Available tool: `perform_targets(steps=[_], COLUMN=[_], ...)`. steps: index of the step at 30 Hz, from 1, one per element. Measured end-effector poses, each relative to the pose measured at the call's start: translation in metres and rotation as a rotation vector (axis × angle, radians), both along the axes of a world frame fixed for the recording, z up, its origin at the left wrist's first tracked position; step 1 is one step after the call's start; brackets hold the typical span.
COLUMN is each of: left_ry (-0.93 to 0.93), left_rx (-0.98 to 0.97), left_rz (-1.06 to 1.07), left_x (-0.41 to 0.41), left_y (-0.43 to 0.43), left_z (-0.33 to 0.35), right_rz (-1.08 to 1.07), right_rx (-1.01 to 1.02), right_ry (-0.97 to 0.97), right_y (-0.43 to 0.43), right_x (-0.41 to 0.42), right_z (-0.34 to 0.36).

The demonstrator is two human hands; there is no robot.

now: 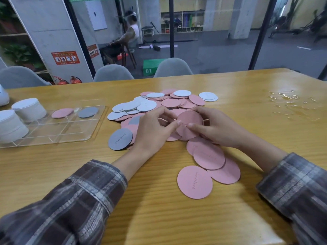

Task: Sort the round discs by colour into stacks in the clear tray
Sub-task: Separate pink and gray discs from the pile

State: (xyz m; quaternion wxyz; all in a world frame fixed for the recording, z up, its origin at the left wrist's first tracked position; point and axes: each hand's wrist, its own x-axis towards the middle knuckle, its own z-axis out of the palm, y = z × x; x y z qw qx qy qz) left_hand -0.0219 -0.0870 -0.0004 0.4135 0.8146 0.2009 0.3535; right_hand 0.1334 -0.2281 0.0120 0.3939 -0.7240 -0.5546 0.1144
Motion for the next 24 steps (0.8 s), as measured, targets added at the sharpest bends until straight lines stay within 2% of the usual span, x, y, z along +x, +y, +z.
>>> perform_targets(steps=[5, 10, 12, 20, 24], left_ry=[0.018, 0.247, 0.318, 0.264, 0.228], left_rx=[0.112, 0.266, 0.343, 0.21, 0.11], left_rz=[-0.007, -0.351, -0.407, -0.425, -0.342], left_x=[0.004, 0.002, 0.001, -0.006, -0.01], left_y=[-0.008, -0.019, -0.021, -0.014, -0.004], left_z=[0.0, -0.006, -0.008, -0.001, 0.001], right_rz=[-0.069, -0.151, -0.162, -0.151, -0.135], right_rx=[0.003, 0.018, 0.034, 0.041, 0.015], right_ry=[-0.026, -0.11, -0.112, -0.073, -0.017], right_y=[-0.002, -0.006, -0.009, -0.012, -0.012], right_x=[0.007, 0.018, 0.022, 0.024, 0.022], right_z=[0.0, -0.001, -0.001, -0.001, 0.002])
